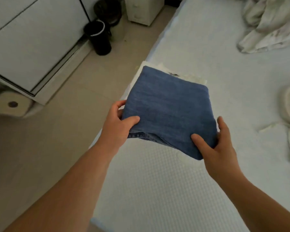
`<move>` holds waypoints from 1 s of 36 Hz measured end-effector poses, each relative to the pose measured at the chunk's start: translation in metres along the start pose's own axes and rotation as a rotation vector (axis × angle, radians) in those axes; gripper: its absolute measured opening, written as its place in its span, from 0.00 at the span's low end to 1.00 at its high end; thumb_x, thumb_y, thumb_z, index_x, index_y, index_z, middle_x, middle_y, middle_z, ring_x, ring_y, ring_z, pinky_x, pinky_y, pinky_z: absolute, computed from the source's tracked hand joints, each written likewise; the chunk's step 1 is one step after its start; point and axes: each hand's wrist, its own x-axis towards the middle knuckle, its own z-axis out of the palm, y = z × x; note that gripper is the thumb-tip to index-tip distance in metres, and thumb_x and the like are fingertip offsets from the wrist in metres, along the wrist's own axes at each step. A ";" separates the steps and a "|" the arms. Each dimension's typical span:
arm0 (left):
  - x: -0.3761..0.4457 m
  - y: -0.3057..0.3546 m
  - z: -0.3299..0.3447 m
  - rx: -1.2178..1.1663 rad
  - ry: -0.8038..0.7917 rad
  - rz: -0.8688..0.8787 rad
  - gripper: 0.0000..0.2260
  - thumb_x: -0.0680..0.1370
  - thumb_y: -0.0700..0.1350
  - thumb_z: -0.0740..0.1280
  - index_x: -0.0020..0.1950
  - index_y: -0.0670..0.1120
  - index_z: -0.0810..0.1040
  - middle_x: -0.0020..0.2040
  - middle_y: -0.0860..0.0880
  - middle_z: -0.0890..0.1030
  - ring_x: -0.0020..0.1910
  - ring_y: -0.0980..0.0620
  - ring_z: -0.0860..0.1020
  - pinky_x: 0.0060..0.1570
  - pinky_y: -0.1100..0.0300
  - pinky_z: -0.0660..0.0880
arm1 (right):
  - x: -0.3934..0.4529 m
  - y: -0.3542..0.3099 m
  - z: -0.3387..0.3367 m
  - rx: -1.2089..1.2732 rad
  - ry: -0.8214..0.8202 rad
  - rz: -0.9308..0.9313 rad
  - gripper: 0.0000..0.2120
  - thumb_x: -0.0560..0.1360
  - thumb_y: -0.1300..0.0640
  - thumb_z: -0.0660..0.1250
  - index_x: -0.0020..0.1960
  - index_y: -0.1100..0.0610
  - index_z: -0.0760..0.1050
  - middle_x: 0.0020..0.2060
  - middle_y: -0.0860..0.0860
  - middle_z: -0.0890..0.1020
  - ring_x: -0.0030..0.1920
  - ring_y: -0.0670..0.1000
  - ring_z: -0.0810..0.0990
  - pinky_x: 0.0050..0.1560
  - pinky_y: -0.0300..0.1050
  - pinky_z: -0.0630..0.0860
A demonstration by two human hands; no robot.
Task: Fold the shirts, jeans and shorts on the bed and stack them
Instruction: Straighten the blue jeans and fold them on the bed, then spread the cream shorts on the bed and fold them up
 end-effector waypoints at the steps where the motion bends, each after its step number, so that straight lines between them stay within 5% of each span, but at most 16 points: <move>1: 0.022 0.003 -0.004 -0.009 -0.026 0.026 0.20 0.73 0.34 0.68 0.55 0.57 0.70 0.43 0.59 0.80 0.36 0.66 0.80 0.31 0.70 0.75 | 0.015 -0.007 0.012 -0.004 0.015 -0.018 0.39 0.71 0.42 0.67 0.74 0.38 0.49 0.59 0.36 0.67 0.54 0.41 0.71 0.44 0.32 0.67; 7: 0.140 -0.006 -0.009 0.079 -0.126 0.132 0.28 0.75 0.41 0.68 0.71 0.56 0.62 0.49 0.63 0.75 0.43 0.68 0.78 0.37 0.72 0.74 | 0.103 -0.024 0.072 -0.069 0.146 -0.083 0.26 0.75 0.46 0.65 0.70 0.36 0.60 0.60 0.38 0.69 0.51 0.38 0.71 0.40 0.25 0.66; 10: 0.178 -0.031 -0.001 0.220 -0.126 0.079 0.29 0.76 0.46 0.66 0.74 0.55 0.58 0.55 0.59 0.73 0.50 0.60 0.76 0.49 0.64 0.72 | 0.136 -0.010 0.097 -0.176 0.113 -0.013 0.24 0.76 0.47 0.64 0.71 0.43 0.63 0.63 0.47 0.71 0.53 0.44 0.73 0.44 0.28 0.66; 13: 0.191 -0.068 0.001 0.495 -0.198 -0.012 0.23 0.78 0.49 0.64 0.72 0.51 0.63 0.62 0.50 0.75 0.52 0.51 0.74 0.49 0.59 0.69 | 0.148 0.015 0.117 -0.344 0.006 0.105 0.26 0.77 0.48 0.63 0.73 0.47 0.60 0.67 0.55 0.70 0.63 0.55 0.71 0.52 0.39 0.66; 20: 0.189 -0.095 0.001 0.609 -0.131 0.005 0.22 0.78 0.55 0.62 0.70 0.51 0.65 0.59 0.49 0.78 0.50 0.50 0.75 0.43 0.58 0.67 | 0.143 0.033 0.124 -0.457 -0.077 0.206 0.28 0.78 0.41 0.55 0.75 0.40 0.50 0.71 0.53 0.61 0.67 0.55 0.67 0.54 0.41 0.66; 24: 0.173 -0.084 -0.005 0.631 -0.095 -0.051 0.19 0.77 0.56 0.62 0.63 0.47 0.74 0.54 0.47 0.79 0.52 0.44 0.77 0.44 0.56 0.68 | 0.118 0.028 0.111 -0.436 0.015 0.224 0.30 0.77 0.42 0.59 0.75 0.44 0.53 0.69 0.51 0.64 0.62 0.52 0.71 0.51 0.39 0.68; 28: 0.125 -0.076 -0.015 0.685 -0.056 -0.048 0.11 0.77 0.49 0.62 0.52 0.45 0.79 0.45 0.45 0.79 0.45 0.44 0.75 0.42 0.55 0.67 | 0.066 0.042 0.085 -0.227 0.104 0.493 0.25 0.77 0.45 0.62 0.72 0.50 0.63 0.67 0.50 0.69 0.41 0.40 0.71 0.31 0.32 0.65; 31: 0.074 -0.078 -0.008 0.602 -0.165 -0.165 0.10 0.76 0.47 0.65 0.54 0.48 0.80 0.49 0.46 0.82 0.49 0.46 0.78 0.52 0.51 0.74 | 0.017 0.067 0.056 -0.219 0.087 0.625 0.23 0.77 0.47 0.63 0.70 0.53 0.66 0.64 0.50 0.73 0.46 0.44 0.74 0.38 0.36 0.69; 34: 0.028 -0.086 0.018 0.624 -0.335 -0.221 0.06 0.75 0.47 0.66 0.51 0.50 0.80 0.45 0.49 0.82 0.48 0.48 0.79 0.46 0.56 0.72 | -0.024 0.088 0.019 -0.249 0.068 0.714 0.21 0.77 0.49 0.63 0.68 0.55 0.69 0.62 0.50 0.75 0.56 0.50 0.74 0.54 0.43 0.71; 36: 0.003 -0.091 0.042 0.638 -0.415 -0.245 0.05 0.75 0.47 0.67 0.49 0.50 0.79 0.43 0.51 0.81 0.46 0.50 0.80 0.44 0.58 0.70 | -0.043 0.101 -0.007 -0.248 0.081 0.765 0.20 0.77 0.49 0.63 0.67 0.55 0.70 0.61 0.50 0.75 0.55 0.49 0.73 0.53 0.43 0.68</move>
